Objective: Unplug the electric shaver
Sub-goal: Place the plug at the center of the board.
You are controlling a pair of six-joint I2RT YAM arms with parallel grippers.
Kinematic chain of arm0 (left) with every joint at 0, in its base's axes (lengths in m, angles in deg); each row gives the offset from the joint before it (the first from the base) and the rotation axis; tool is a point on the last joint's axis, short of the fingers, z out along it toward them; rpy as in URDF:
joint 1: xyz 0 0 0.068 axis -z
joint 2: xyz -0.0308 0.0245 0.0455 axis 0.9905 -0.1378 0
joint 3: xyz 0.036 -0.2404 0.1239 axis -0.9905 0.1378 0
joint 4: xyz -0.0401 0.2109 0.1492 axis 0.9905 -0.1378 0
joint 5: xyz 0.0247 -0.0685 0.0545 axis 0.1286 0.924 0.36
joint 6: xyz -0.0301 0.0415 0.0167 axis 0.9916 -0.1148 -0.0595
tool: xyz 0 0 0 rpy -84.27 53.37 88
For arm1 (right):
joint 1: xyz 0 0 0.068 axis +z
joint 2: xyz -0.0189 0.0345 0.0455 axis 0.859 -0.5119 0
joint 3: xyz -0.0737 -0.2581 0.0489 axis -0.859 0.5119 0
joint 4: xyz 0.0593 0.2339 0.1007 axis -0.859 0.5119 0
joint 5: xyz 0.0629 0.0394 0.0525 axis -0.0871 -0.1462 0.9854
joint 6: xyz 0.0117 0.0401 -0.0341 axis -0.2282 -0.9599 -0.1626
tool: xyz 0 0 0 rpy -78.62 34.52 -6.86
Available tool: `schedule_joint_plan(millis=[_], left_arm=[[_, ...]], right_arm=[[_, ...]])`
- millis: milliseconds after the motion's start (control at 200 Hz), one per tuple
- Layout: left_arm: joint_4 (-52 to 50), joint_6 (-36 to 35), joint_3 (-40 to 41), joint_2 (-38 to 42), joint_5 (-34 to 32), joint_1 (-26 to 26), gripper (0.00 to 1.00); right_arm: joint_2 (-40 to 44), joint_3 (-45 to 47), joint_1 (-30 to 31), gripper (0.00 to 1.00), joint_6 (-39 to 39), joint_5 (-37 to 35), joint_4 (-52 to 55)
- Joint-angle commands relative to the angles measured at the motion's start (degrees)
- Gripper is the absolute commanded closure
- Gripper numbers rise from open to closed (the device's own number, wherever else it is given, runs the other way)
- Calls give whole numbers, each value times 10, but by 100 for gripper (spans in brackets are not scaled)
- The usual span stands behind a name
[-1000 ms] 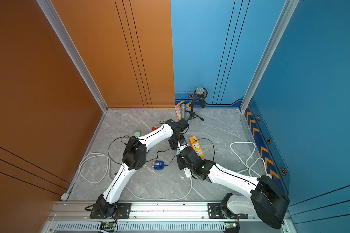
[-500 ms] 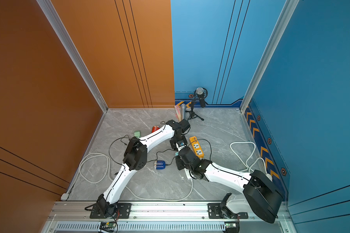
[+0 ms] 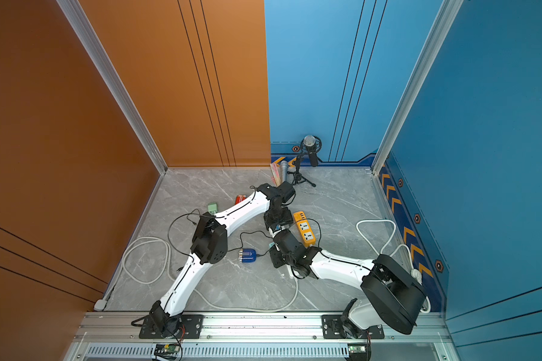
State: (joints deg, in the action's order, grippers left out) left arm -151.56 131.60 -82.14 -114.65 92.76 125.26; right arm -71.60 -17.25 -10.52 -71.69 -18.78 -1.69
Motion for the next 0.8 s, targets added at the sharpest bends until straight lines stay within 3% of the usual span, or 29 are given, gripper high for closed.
schedule_joint_plan(millis=[0, 305, 796], left_arm=[[-13, -21, -16, 0, -14, -3, 10], [-12, -56, -14, 29, -41, -20, 1], [-13, -72, -3, 49, -63, -28, 1]], right_arm=[[-16, -28, 6, 88, 36, -9, 7], [-60, -67, 8, 85, 57, -14, 23], [-72, -89, 21, 60, 70, -47, 60]])
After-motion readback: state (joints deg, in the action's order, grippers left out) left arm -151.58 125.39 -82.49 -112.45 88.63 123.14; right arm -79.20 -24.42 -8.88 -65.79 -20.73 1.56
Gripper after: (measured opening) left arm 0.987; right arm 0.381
